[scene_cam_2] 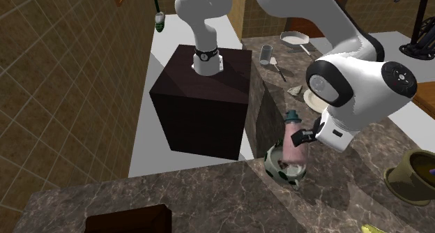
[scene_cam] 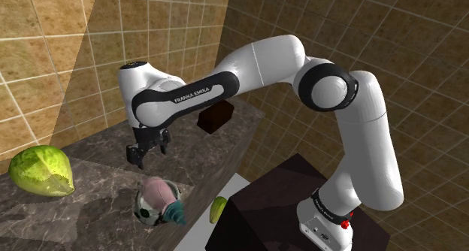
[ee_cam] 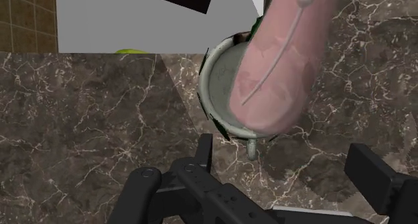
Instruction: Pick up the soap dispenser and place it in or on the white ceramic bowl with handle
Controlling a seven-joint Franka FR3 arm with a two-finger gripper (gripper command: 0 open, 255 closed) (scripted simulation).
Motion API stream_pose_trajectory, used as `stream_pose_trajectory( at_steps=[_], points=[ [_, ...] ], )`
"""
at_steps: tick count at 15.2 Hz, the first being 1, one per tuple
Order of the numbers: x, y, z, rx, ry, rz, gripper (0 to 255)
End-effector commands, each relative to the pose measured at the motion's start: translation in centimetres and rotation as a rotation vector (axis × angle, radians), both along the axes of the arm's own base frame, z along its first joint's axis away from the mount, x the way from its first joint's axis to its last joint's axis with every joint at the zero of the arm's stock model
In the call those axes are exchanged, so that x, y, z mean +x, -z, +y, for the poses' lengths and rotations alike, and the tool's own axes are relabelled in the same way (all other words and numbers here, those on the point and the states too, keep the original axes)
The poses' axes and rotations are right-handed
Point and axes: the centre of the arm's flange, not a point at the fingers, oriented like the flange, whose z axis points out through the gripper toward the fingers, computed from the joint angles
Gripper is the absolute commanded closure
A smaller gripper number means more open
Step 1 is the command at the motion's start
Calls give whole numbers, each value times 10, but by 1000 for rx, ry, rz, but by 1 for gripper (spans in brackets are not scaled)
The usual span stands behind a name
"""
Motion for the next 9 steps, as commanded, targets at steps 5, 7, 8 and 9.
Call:
stream_pose_trajectory(
  at_steps=[5,7,8,9],
  points=[
    [6,-34,5,0,0,0,0],
    [6,-34,5,0,0,0,0],
    [6,-34,5,0,0,0,0],
    [6,-34,5,0,0,0,0]
  ],
)
